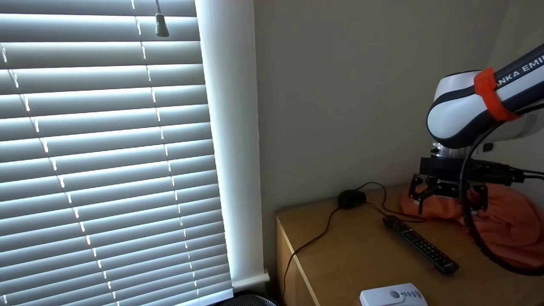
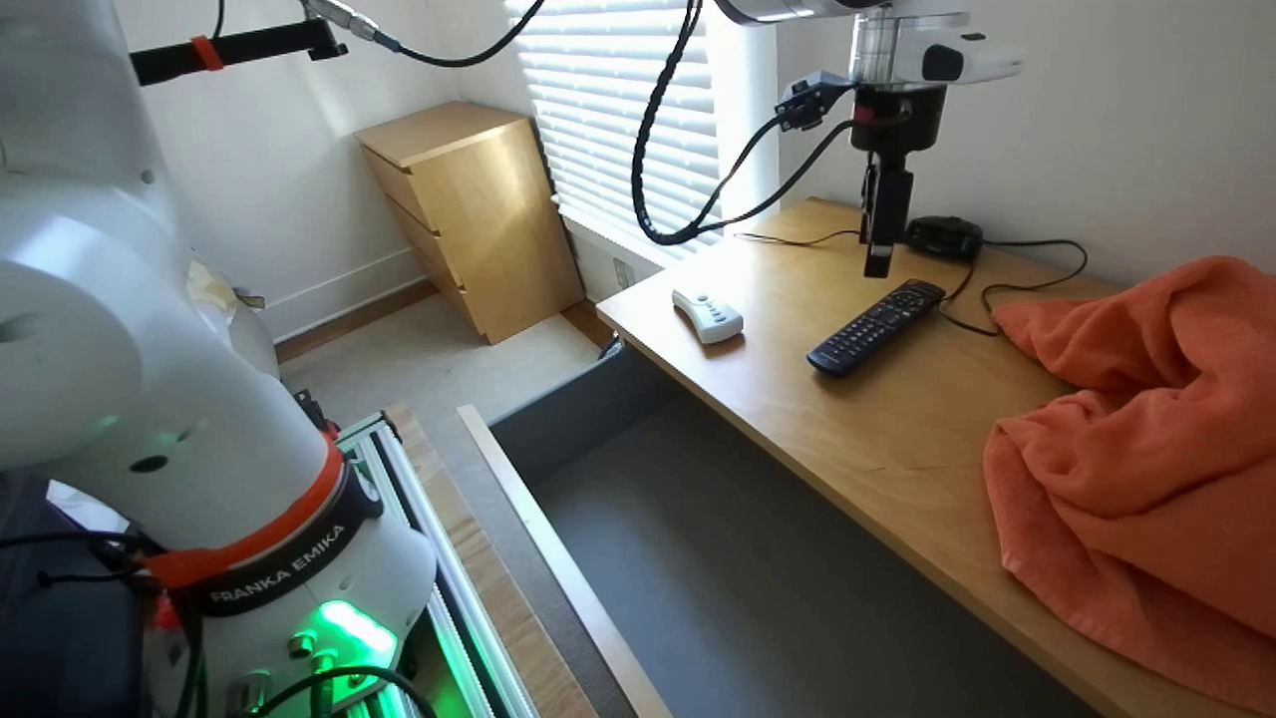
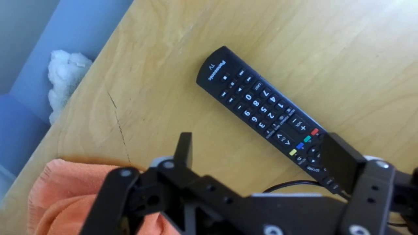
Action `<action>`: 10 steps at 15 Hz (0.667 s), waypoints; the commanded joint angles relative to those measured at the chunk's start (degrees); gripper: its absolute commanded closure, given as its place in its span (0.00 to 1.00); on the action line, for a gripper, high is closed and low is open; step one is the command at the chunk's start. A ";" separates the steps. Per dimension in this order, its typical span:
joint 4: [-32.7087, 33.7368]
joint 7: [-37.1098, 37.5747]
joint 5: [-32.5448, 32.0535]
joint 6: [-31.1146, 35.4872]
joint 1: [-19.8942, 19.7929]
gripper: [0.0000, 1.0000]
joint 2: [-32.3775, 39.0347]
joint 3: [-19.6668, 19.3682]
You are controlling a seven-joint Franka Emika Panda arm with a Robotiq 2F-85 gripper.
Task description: Turn the black remote making it face the wall
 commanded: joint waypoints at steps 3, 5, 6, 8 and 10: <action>-1.56 -10.35 -1.95 1.38 0.45 0.00 -2.23 0.06; -1.46 -12.68 -1.11 1.48 0.30 0.00 -2.35 0.10; -1.58 -13.73 -0.61 1.65 0.19 0.00 -2.55 0.16; -1.96 -15.62 -0.66 1.98 0.09 0.00 -3.03 0.20; -2.28 -17.92 -0.53 2.35 -0.12 0.00 -3.41 0.35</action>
